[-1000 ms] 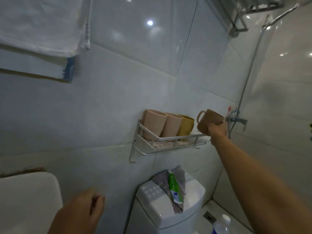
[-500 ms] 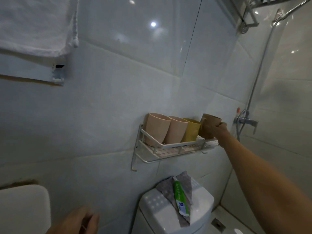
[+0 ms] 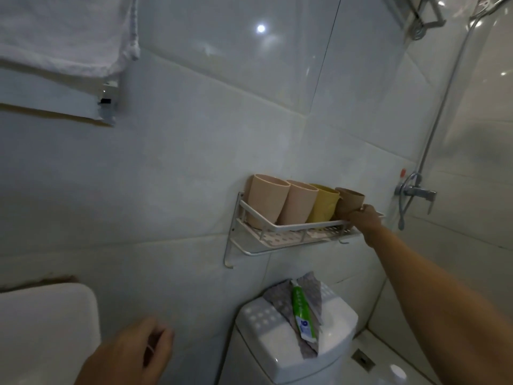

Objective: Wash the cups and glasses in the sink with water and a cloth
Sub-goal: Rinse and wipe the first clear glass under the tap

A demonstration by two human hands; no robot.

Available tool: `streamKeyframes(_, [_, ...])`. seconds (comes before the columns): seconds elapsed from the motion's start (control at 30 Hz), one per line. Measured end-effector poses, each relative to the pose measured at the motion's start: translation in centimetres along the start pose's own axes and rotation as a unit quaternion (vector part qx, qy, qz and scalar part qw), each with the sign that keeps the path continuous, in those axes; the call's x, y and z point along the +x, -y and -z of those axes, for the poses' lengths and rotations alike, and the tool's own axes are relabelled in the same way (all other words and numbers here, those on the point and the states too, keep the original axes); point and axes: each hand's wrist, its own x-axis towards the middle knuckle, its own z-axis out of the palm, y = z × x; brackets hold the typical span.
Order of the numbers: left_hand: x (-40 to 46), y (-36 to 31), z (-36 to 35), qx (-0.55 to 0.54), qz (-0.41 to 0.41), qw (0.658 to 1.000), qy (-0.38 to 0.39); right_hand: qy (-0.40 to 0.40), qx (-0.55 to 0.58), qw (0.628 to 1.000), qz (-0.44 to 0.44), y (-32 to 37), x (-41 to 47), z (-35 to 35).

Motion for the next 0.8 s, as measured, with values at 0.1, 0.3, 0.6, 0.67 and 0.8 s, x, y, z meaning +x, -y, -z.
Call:
streamKeyframes(0.1, [-0.4,0.0,-0.3,0.023,0.028,0.999,-0.005,-0.044,0.002,0.999,-0.013,0.2,-2.4,-0.1])
streamKeyframes(0.3, [-1.1,-1.7,0.5,0.015,0.068,0.997,0.031,-0.11,0.027,0.993,-0.016,-0.1,-7.7,0.0])
streamKeyframes(0.6, [-1.8,-3.0,2.5,-0.057,0.058,0.997,-0.01,-0.128,0.178,0.959,0.177,5.7,-30.3,-2.5])
streamKeyframes(0.67, [-1.8,-3.2,3.8,-0.057,0.044,0.997,-0.012,-0.002,0.187,0.961,0.203,6.8,-35.6,-3.7])
streamKeyframes(0.8, [-1.9,-3.0,8.6,-0.02,0.033,0.999,-0.007,0.188,0.12,0.937,0.27,9.7,-42.9,-7.4])
